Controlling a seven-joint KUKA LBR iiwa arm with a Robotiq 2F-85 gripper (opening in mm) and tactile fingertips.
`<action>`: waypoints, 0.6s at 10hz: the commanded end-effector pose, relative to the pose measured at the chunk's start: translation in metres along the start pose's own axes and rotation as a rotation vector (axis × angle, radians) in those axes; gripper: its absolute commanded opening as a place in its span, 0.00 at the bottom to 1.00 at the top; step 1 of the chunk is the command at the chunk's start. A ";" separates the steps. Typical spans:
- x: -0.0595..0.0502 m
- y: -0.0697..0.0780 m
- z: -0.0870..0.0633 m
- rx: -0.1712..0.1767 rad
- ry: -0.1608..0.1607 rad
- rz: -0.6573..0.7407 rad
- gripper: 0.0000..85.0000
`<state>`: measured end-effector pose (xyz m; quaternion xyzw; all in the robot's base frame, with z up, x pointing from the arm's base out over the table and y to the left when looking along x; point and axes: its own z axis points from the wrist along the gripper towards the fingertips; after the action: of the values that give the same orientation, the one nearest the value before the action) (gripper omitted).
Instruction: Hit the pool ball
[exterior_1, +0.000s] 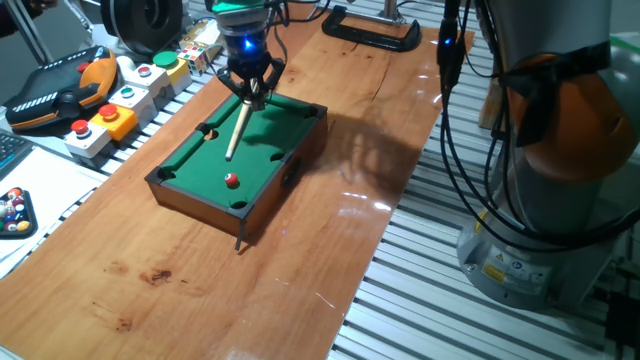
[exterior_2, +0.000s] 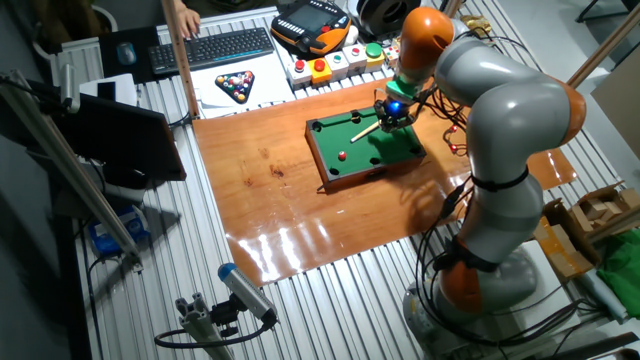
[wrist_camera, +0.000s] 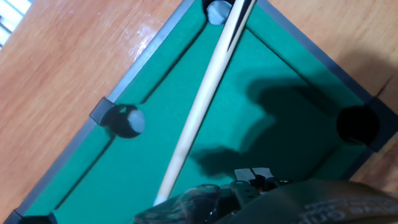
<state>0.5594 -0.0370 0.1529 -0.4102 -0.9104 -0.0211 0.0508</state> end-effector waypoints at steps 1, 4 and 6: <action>0.000 0.000 0.000 0.006 -0.002 -0.011 0.01; 0.000 0.000 0.000 0.006 -0.037 -0.032 0.01; 0.000 0.000 0.000 0.014 -0.059 -0.046 0.01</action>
<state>0.5595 -0.0369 0.1531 -0.3895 -0.9207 -0.0036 0.0262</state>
